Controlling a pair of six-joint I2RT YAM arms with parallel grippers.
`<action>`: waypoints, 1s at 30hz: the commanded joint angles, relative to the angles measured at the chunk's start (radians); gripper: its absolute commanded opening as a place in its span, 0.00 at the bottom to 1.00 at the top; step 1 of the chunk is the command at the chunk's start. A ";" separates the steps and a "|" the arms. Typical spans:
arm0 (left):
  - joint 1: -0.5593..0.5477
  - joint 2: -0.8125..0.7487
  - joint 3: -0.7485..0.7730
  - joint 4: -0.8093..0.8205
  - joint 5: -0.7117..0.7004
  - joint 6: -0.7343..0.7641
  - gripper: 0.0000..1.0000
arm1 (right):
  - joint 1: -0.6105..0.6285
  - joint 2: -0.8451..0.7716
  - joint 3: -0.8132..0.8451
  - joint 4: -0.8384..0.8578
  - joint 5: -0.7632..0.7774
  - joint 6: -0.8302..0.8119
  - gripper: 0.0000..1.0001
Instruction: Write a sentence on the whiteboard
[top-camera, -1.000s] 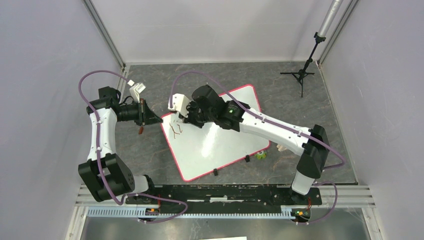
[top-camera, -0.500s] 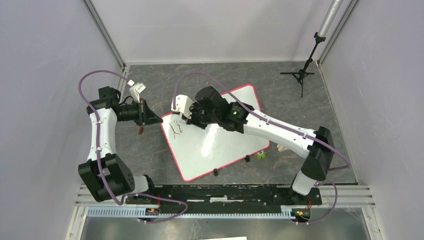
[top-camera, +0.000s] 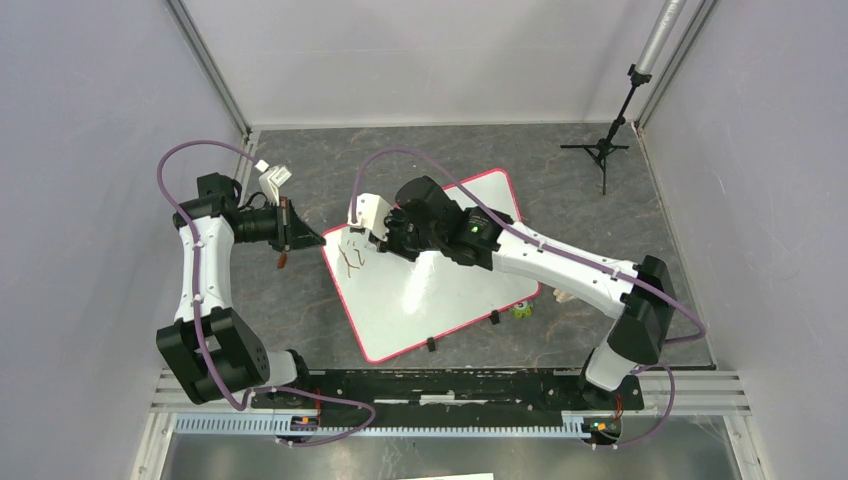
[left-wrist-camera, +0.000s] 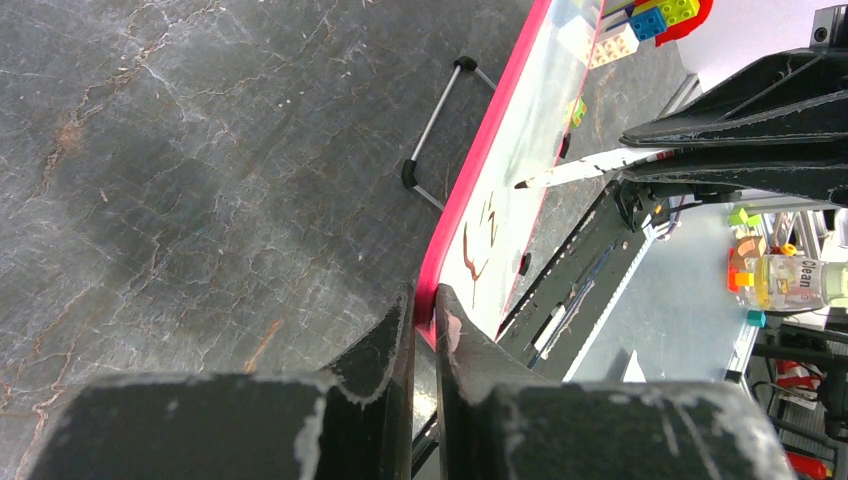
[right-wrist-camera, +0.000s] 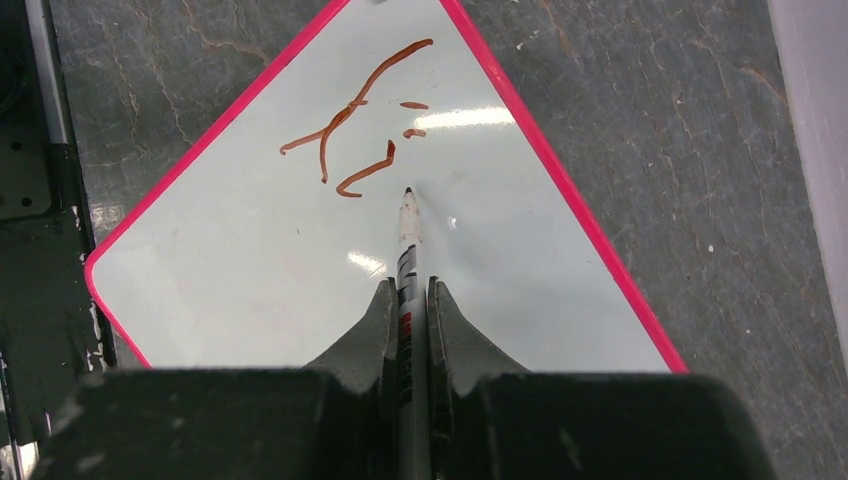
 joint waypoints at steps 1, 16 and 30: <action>-0.012 -0.022 0.010 -0.016 0.020 0.023 0.14 | -0.003 0.000 0.012 0.034 0.008 -0.009 0.00; -0.012 -0.020 0.010 -0.016 0.027 0.023 0.14 | -0.001 -0.048 -0.123 0.031 -0.045 0.039 0.00; -0.012 -0.022 0.011 -0.016 0.022 0.020 0.14 | -0.032 -0.005 -0.002 0.042 0.005 0.019 0.00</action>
